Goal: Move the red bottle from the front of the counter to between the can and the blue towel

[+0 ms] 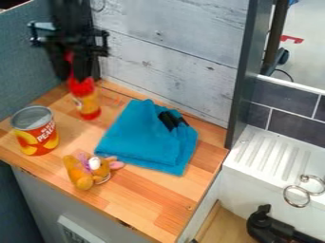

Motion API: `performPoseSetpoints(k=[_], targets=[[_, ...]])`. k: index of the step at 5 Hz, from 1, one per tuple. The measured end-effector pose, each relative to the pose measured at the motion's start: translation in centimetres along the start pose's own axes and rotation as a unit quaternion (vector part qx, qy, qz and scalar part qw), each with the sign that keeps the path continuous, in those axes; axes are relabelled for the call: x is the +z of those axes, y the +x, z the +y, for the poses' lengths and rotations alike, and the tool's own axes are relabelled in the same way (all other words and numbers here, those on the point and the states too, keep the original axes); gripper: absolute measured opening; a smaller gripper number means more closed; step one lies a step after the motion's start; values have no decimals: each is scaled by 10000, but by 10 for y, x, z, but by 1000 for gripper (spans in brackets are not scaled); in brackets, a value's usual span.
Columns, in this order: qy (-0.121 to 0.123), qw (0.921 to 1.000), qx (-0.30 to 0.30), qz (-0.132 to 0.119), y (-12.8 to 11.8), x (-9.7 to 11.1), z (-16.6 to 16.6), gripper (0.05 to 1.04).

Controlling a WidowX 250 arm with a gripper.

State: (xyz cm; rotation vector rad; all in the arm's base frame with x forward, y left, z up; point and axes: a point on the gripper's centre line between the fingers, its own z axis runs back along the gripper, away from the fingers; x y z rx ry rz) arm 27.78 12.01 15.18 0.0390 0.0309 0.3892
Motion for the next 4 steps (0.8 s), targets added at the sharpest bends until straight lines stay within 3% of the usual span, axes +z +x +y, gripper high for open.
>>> performPoseSetpoints(k=[2, 4], targets=[[-13, 9980, 472, 428, 40, -27, 7, 359], [-113, 9869, 674, 1461, 45, -63, 17, 359]])
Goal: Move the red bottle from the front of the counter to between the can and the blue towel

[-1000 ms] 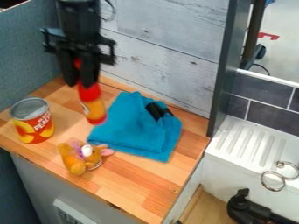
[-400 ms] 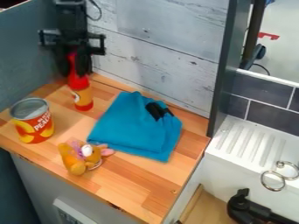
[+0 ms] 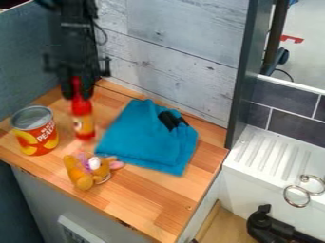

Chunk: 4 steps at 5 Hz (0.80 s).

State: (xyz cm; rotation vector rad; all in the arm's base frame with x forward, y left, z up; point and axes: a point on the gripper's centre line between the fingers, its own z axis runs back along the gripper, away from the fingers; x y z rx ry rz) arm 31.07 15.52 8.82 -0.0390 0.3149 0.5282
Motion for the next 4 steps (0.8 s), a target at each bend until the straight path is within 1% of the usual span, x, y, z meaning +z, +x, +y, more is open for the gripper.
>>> performPoseSetpoints(k=[1, 3, 4], targets=[[19, 9999, -9, 137, 4, -6, 0, 359], [-3, 9999, -124, 69, 6, -7, -1, 359], [-2, 9999, -149, -31, 1, -9, 0, 359]])
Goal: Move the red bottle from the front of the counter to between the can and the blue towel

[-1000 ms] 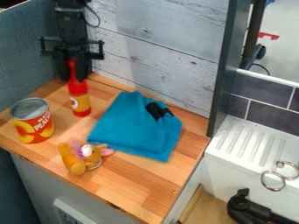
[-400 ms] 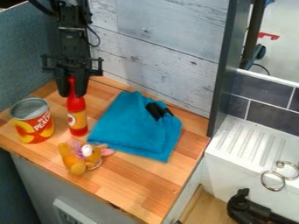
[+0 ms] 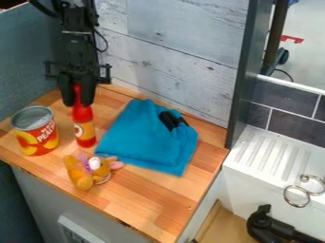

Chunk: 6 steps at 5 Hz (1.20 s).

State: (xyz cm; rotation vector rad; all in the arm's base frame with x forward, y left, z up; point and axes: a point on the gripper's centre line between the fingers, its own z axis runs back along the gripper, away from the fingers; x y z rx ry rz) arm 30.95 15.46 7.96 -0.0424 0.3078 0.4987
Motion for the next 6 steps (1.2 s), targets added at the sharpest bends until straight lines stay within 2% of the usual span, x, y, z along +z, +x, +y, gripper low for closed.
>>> performPoseSetpoints(k=[1, 2, 3, 4, 5, 6], targets=[[18, 9999, -63, -116, -3, 1, 1, 359], [10, 9999, -43, -107, -5, -1, 5, 358], [-7, 10000, -15, -97, -5, -1, 9, 399], [-72, 9999, -78, -57, -7, -4, 10, 701], [-195, 9992, -164, -303, -13, 4, 14, 975], [-194, 9987, -184, -433, -19, 8, 15, 1006]])
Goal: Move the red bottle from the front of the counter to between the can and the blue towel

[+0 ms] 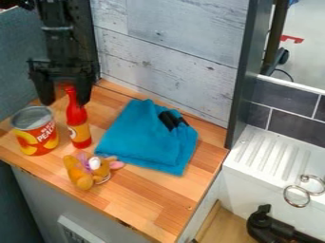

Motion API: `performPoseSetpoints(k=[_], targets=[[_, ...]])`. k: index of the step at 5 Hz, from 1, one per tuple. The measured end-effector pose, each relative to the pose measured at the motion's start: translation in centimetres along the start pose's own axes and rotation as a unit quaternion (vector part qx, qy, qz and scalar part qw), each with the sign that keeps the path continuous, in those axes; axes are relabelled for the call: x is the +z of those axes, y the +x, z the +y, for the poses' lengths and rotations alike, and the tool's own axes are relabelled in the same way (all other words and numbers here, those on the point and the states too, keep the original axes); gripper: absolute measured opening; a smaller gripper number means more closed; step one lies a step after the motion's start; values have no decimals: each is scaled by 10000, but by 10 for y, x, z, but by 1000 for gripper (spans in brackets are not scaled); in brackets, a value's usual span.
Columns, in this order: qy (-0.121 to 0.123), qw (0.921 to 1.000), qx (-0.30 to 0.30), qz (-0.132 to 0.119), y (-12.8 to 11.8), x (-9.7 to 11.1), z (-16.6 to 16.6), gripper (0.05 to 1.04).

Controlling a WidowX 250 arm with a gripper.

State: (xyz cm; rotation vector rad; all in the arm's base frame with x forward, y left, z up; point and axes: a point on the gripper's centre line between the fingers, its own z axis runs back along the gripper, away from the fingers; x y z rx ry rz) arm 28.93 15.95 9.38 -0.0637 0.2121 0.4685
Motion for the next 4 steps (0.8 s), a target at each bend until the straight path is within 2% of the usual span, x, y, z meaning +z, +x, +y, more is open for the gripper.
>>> performPoseSetpoints(k=[1, 2, 3, 4], targets=[[115, 9983, -51, -563, -19, 22, 2, 1001], [285, 9961, -493, -675, -46, 22, -18, 1001], [544, 9888, -1360, -280, -69, -6, -52, 1001], [794, 9805, -1792, -123, -79, -20, -65, 1001]])
